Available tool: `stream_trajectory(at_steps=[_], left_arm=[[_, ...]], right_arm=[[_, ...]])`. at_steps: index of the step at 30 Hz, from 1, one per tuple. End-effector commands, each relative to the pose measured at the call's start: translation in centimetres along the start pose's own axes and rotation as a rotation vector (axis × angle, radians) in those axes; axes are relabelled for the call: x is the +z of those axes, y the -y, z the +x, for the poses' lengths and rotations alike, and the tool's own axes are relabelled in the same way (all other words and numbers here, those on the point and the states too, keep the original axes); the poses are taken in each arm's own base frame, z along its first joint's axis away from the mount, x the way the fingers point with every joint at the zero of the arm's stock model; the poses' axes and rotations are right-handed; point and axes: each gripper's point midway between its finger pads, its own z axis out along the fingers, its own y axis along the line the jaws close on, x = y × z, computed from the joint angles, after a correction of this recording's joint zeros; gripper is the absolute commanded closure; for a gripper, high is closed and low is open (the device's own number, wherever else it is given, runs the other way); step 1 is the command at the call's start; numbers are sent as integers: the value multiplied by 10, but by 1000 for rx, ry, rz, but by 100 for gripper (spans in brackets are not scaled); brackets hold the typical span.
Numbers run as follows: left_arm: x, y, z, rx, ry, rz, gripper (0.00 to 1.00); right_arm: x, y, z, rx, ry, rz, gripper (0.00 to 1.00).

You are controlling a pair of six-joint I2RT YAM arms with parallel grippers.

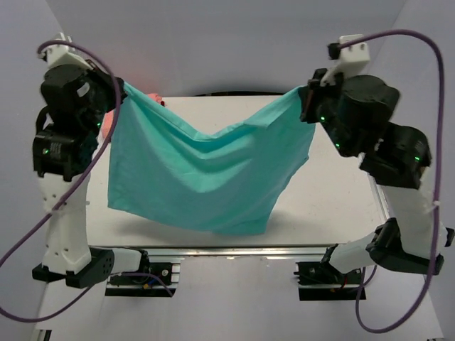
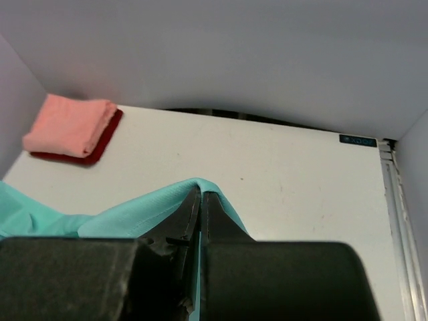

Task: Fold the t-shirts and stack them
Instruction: Flatten out the tshirt

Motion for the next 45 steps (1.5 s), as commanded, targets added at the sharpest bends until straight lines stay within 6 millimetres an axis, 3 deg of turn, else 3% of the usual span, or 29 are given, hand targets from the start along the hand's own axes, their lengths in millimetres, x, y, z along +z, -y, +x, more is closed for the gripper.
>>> stream_trajectory(at_steps=[1, 6, 8, 10, 14, 15, 16, 17, 18, 19, 20, 21, 22, 23, 24, 27, 29, 32, 34, 35, 36, 37, 38, 39, 40, 41, 42, 44, 45], left_arm=[[36, -18, 34, 63, -73, -79, 100], [105, -47, 122, 118, -228, -149, 100], [125, -50, 141, 121, -253, -148, 100], [154, -55, 167, 145, -309, -168, 100], [206, -54, 176, 195, -337, -211, 100], [215, -34, 139, 180, -249, -180, 100], [242, -42, 158, 201, -276, -215, 100], [249, -40, 153, 218, -272, -218, 100], [252, -20, 113, 190, -168, -170, 100], [260, -22, 117, 187, -171, -163, 100], [260, -11, 101, 170, -121, -115, 100], [254, -6, 91, 165, -94, -97, 100], [252, -11, 98, 176, -104, -104, 100], [230, 7, 58, 155, -4, -50, 100], [221, 11, 47, 156, 20, -37, 100], [193, 26, 0, 159, 126, -7, 100], [181, 27, -15, 160, 162, -8, 100], [188, 15, 12, 181, 88, -22, 100], [194, 7, 38, 185, 23, -30, 100], [206, -12, 81, 204, -76, -60, 100], [202, -11, 88, 197, -79, -36, 100], [203, -20, 111, 190, -125, -44, 100], [206, -49, 168, 207, -240, -91, 100], [202, -51, 177, 193, -239, -70, 100], [200, -61, 199, 181, -276, -83, 100], [194, -89, 247, 192, -369, -126, 100], [190, -95, 262, 183, -394, -120, 100], [175, -121, 312, 187, -504, -158, 100], [169, -124, 326, 179, -542, -150, 100]], right_arm=[[30, 8, 5, -36, -11, 63, 100], [108, 29, 71, -16, -195, 41, 100], [140, 37, 96, -27, -256, 51, 100], [173, 53, 102, -29, -286, 67, 100], [226, 82, 94, 19, -259, 69, 100], [246, 93, 108, 8, -279, 88, 100], [250, 100, 106, 12, -270, 96, 100], [255, 103, 95, 9, -223, 99, 100], [251, 109, 79, -7, -178, 116, 100], [245, 111, 62, -16, -128, 123, 100], [240, 112, 36, -23, -41, 126, 100], [218, 116, 4, -46, 40, 140, 100], [205, 119, -16, -56, 98, 153, 100], [194, 121, -30, -52, 138, 161, 100], [170, 131, -58, -47, 216, 176, 100], [145, 140, -85, -46, 301, 186, 100], [148, 144, -80, -49, 284, 170, 100], [168, 146, -37, -28, 144, 150, 100], [185, 148, 18, -8, -13, 150, 100], [190, 147, 39, 1, -68, 136, 100], [196, 148, 83, 16, -190, 137, 100], [198, 147, 105, 29, -245, 134, 100], [192, 147, 123, 40, -289, 138, 100], [189, 150, 184, 48, -430, 156, 100], [189, 151, 194, 59, -418, 162, 100], [176, 150, 200, 95, -421, 179, 100], [169, 150, 237, 110, -506, 193, 100], [150, 146, 264, 136, -586, 209, 100], [145, 144, 275, 140, -606, 207, 100]])
